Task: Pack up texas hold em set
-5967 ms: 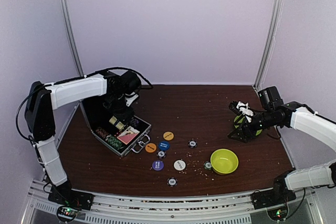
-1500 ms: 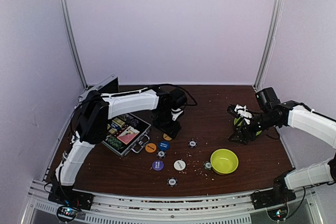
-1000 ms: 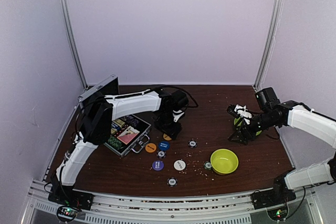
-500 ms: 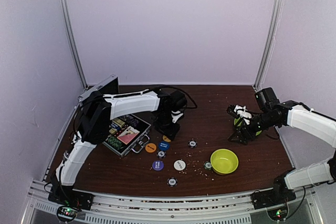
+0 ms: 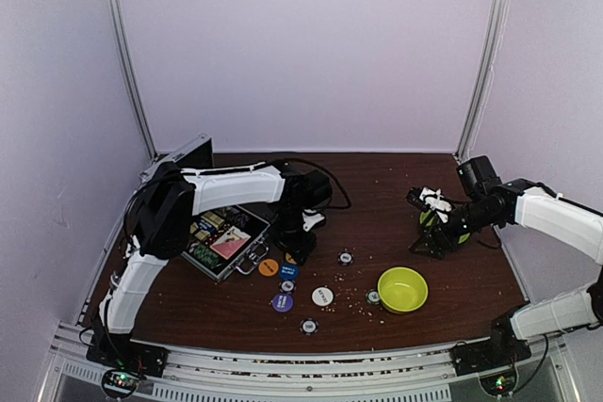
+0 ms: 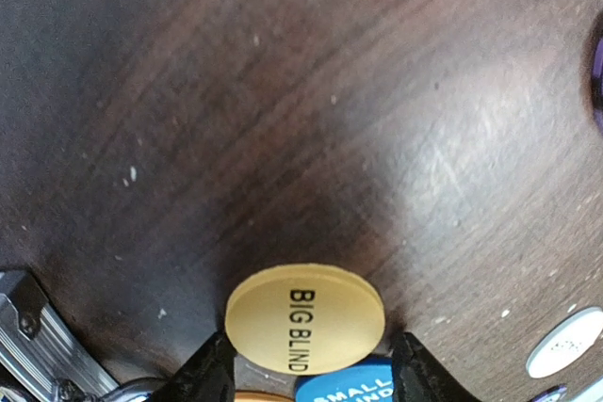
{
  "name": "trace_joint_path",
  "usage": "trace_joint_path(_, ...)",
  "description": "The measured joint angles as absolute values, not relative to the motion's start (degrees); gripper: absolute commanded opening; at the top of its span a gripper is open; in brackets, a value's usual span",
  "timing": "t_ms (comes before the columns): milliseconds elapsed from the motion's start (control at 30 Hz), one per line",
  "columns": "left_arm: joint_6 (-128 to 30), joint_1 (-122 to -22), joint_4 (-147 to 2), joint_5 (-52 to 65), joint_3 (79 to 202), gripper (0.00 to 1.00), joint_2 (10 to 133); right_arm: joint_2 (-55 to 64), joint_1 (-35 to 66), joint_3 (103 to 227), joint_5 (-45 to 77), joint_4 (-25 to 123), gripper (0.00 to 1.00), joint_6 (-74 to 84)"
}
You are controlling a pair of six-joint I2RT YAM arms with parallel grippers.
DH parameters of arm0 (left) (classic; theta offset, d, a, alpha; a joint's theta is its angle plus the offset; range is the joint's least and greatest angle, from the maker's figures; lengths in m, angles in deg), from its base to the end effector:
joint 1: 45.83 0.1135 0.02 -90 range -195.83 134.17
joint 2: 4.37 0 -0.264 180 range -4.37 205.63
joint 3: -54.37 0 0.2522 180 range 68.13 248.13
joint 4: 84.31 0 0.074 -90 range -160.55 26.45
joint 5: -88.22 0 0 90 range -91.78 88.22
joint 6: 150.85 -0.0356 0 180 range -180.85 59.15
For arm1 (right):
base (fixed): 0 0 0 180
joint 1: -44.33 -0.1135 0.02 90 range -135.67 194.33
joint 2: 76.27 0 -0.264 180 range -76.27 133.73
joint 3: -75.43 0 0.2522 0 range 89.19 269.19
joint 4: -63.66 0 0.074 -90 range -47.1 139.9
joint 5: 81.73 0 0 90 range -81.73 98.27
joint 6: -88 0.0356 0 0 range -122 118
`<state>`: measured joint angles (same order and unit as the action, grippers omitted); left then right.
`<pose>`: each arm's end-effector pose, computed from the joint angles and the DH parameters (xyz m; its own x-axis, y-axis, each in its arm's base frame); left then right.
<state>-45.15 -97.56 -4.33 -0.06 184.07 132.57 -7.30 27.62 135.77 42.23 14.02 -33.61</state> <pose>0.2893 -0.3684 0.1525 -0.8082 0.5877 -0.0386 0.5889 0.8071 -0.0420 0.2137 0.0849 0.2340 -0.4213 -0.5804 -0.6969 -0.8697 0.4764 0.1290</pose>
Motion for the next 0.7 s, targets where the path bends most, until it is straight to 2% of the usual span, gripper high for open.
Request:
trace_joint_path(133, -45.3, -97.6, -2.9, 0.0, 184.1, 0.57, 132.6, -7.3, 27.6, 135.8, 42.2, 14.0, 0.83, -33.6)
trace_joint_path(467, -44.8, -97.7, -3.5, -0.9, 184.8, 0.61, 133.0, -7.3, 27.6, 135.8, 42.1, 13.6, 0.83, -33.6)
trace_joint_path(700, -44.5, -97.7, -6.0, -1.9, 185.8, 0.58, 133.3, -7.3, 27.6, 135.8, 41.9, 13.6, 0.83, -33.7)
